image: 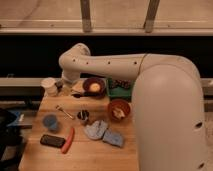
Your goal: Place brush in plastic cup
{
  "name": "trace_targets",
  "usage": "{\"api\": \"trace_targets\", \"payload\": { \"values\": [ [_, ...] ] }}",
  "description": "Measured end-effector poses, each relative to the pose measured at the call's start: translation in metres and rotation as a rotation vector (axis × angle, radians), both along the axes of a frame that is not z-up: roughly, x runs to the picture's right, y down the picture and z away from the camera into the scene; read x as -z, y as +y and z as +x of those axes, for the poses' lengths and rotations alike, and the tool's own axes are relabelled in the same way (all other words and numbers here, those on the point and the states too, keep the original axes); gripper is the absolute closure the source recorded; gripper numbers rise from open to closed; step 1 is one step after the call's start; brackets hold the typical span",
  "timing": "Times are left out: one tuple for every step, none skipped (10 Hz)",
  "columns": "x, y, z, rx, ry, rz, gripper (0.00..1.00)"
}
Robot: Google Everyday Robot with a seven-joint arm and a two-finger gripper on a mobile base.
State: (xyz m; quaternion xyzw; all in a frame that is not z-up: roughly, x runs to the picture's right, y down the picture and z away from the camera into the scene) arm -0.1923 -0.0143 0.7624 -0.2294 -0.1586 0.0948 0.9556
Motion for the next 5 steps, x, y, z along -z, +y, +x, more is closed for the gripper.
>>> {"api": "trace_targets", "payload": {
  "values": [
    [0.009, 0.003, 0.0, 0.081, -0.038, 0.027, 1.0],
    [0.015, 0.006, 0.003, 0.147, -0.064, 0.051, 1.0],
    [0.019, 0.008, 0.005, 0.19, -0.081, 0.067, 1.0],
    [0.022, 0.009, 0.003, 0.219, -0.094, 0.078, 1.0],
    [0.022, 0.01, 0.003, 0.223, -0.096, 0.079, 1.0]
  ]
}}
